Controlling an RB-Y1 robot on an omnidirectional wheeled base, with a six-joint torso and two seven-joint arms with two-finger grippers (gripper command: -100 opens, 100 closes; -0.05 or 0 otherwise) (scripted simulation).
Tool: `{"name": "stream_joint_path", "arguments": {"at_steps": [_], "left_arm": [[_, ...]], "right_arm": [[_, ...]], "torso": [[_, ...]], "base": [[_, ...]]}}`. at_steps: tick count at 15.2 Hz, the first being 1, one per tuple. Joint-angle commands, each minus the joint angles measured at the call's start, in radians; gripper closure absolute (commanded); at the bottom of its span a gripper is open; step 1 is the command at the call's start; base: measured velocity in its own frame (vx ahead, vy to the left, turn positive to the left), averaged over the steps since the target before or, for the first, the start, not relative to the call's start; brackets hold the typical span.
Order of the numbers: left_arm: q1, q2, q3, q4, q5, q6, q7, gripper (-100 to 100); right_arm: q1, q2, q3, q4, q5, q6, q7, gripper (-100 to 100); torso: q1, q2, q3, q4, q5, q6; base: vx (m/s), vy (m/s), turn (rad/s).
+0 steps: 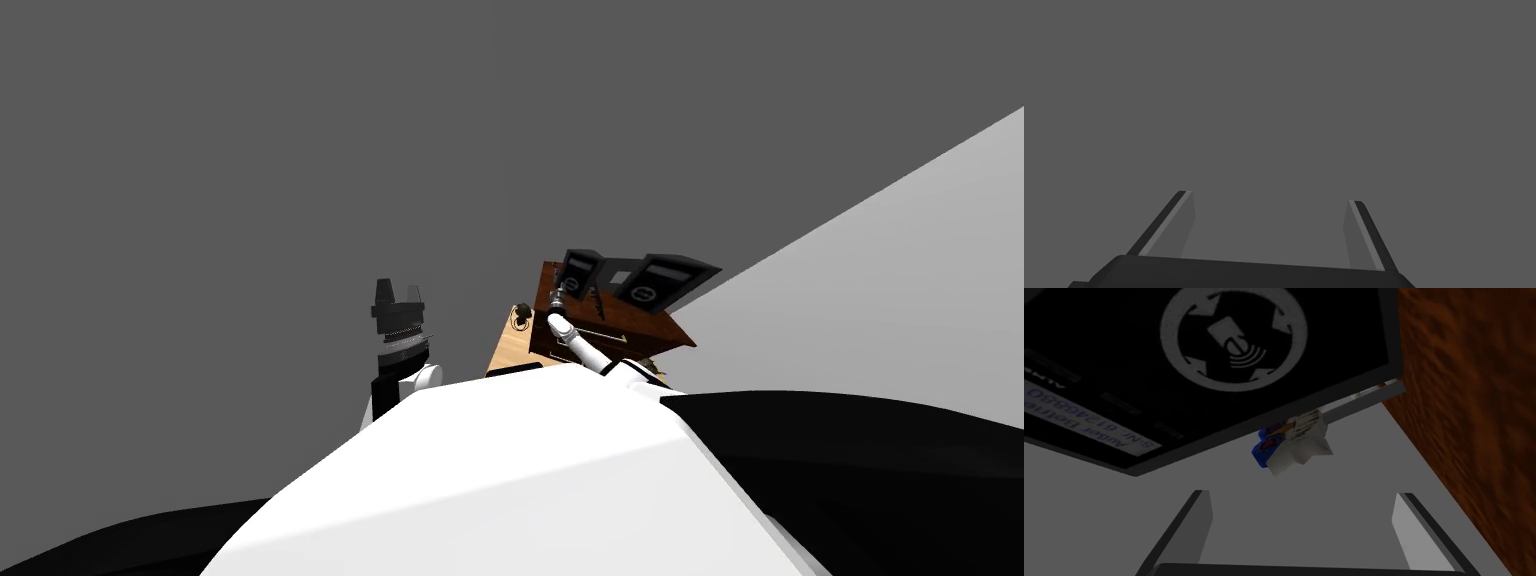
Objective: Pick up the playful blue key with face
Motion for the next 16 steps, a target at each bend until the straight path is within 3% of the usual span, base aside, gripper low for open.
{"name": "stream_joint_path", "arguments": {"at_steps": [1,6,7,9,10,11,16], "left_arm": [[0.0,0.0,0.0,0.0,0.0,0.0,0.0,0],[0.0,0.0,0.0,0.0,0.0,0.0,0.0,0],[0.0,0.0,0.0,0.0,0.0,0.0,0.0,0],[0.0,0.0,0.0,0.0,0.0,0.0,0.0,0],[0.0,0.0,0.0,0.0,0.0,0.0,0.0,0],[0.0,0.0,0.0,0.0,0.0,0.0,0.0,0],[0.0,0.0,0.0,0.0,0.0,0.0,0.0,0]], "right_arm": [[-0.021,-0.006,0.01,0.042,0.049,0.04,0.021,-100],[-0.043,-0.017,0.021,0.096,0.11,0.09,0.054,-100],[-0.038,-0.014,0.019,0.082,0.095,0.075,0.042,-100],[-0.074,-0.03,-0.002,0.08,0.074,0.051,0.069,-100],[-0.051,-0.026,0.008,0.073,0.085,0.066,0.058,-100],[-0.052,-0.027,0.006,0.072,0.084,0.063,0.06,100],[-0.052,-0.026,0.007,0.072,0.084,0.062,0.06,100]], "torso": [[0.0,0.0,0.0,0.0,0.0,0.0],[-0.002,-0.003,-0.002,-0.001,0.0,0.0],[-0.004,-0.006,-0.003,-0.001,-0.001,0.0],[-0.003,-0.003,-0.002,-0.001,-0.001,0.0],[-0.002,-0.001,-0.001,0.0,0.0,0.0],[-0.002,0.001,0.0,0.0,0.0,0.0],[-0.001,0.005,0.003,0.002,0.0,0.001]], "base": [[0.063,-0.011,0.063],[0.097,-0.029,0.054],[0.106,-0.042,0.03],[0.039,-0.019,-0.036],[0.018,-0.009,-0.012],[0.008,-0.003,0.004],[0.002,0.0,0.002]]}}
